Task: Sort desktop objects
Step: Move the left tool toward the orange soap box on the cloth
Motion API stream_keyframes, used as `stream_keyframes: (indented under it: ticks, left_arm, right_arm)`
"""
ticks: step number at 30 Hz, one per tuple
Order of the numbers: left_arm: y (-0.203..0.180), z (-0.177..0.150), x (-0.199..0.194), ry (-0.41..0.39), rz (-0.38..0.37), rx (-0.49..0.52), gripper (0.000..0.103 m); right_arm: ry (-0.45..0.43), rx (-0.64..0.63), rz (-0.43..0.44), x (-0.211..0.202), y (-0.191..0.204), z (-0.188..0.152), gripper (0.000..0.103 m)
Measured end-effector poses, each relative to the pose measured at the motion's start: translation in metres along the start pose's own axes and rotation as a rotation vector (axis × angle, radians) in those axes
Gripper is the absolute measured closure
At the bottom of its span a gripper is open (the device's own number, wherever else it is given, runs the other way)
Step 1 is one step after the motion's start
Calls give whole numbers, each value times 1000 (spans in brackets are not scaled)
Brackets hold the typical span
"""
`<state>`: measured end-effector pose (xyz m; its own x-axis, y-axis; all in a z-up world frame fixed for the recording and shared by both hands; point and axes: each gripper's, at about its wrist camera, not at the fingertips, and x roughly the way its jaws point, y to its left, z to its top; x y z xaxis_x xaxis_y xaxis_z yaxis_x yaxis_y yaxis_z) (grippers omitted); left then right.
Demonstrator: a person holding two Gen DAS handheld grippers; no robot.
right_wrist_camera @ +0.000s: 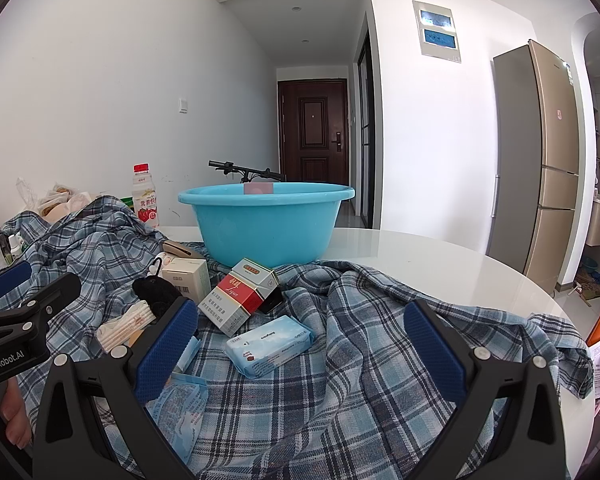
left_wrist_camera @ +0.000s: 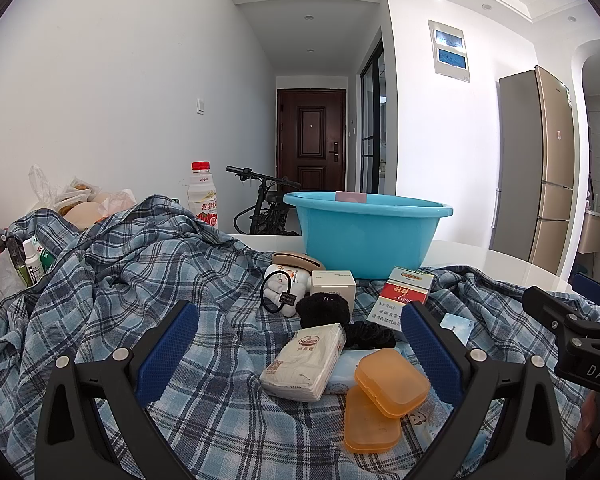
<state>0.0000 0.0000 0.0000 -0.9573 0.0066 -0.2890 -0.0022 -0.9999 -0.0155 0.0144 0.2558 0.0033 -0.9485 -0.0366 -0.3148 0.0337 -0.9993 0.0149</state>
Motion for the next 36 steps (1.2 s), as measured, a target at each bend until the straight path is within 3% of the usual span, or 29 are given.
stream_keyframes:
  ticks: [23, 36]
  left_arm:
    - [-3, -4, 8, 28, -9, 13, 0]
    - [-19, -1, 18, 91, -105, 96, 0]
  right_arm:
    - [49, -5, 5, 8, 1, 1, 0]
    - [1, 65, 20, 2, -11, 1, 0]
